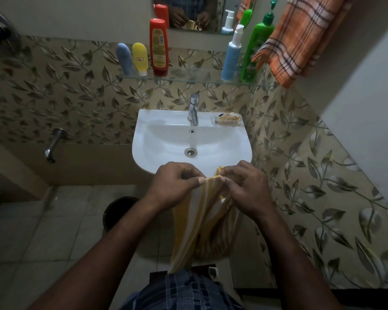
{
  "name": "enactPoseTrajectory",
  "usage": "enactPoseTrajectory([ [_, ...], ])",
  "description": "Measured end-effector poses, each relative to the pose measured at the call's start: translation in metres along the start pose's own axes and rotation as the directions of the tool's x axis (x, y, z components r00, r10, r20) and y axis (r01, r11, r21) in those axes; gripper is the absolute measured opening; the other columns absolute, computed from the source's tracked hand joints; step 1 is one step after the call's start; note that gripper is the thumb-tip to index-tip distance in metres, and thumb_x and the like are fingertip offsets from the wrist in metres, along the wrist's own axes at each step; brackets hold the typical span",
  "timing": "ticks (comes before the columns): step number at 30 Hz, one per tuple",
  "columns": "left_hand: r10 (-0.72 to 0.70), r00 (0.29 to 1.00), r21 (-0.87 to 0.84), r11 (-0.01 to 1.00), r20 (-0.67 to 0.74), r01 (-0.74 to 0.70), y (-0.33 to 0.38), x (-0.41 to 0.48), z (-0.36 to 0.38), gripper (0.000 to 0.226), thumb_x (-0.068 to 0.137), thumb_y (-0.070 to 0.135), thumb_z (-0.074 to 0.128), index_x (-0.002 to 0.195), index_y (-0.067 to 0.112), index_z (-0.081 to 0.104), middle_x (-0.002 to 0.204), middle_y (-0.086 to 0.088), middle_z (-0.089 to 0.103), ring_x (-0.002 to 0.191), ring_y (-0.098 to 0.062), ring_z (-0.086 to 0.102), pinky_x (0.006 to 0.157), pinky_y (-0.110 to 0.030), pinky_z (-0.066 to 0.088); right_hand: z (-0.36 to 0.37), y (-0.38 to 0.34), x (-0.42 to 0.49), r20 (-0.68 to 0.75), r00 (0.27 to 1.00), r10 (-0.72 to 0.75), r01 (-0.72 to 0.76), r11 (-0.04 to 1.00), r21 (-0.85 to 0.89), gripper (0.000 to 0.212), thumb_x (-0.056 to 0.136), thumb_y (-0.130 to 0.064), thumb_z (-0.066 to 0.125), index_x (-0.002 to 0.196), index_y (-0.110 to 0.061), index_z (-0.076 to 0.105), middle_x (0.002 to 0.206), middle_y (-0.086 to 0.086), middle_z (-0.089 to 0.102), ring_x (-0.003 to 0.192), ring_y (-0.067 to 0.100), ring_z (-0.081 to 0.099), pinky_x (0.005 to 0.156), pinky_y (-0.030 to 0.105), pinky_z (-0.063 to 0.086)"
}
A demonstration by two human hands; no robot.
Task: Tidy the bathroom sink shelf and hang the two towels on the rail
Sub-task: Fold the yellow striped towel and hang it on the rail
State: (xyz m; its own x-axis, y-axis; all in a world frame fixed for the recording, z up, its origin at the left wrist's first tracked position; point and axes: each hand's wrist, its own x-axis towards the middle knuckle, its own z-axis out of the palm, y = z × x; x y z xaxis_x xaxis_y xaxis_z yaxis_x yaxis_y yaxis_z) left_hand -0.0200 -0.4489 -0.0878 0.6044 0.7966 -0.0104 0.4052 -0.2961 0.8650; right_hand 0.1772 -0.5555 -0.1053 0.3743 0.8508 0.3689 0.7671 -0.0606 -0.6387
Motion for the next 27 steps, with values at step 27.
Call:
enactPoseTrajectory([
  [27, 0.135, 0.911, 0.04, 0.986, 0.391, -0.163, 0.025, -0.018, 0.004, 0.052, 0.077, 0.013, 0.057, 0.119, 0.035, 0.079, 0.109, 0.01, 0.079, 0.098, -0.009, 0.074, 0.092, -0.039, 0.06, 0.01, 0.002, 0.003, -0.118, 0.978, 0.172, -0.158, 0.981, 0.114, 0.018, 0.089, -0.008, 0.078, 0.098, -0.022, 0.083, 0.088, -0.013, 0.067, 0.085, -0.011, 0.063, 0.076, 0.002, 0.041],
])
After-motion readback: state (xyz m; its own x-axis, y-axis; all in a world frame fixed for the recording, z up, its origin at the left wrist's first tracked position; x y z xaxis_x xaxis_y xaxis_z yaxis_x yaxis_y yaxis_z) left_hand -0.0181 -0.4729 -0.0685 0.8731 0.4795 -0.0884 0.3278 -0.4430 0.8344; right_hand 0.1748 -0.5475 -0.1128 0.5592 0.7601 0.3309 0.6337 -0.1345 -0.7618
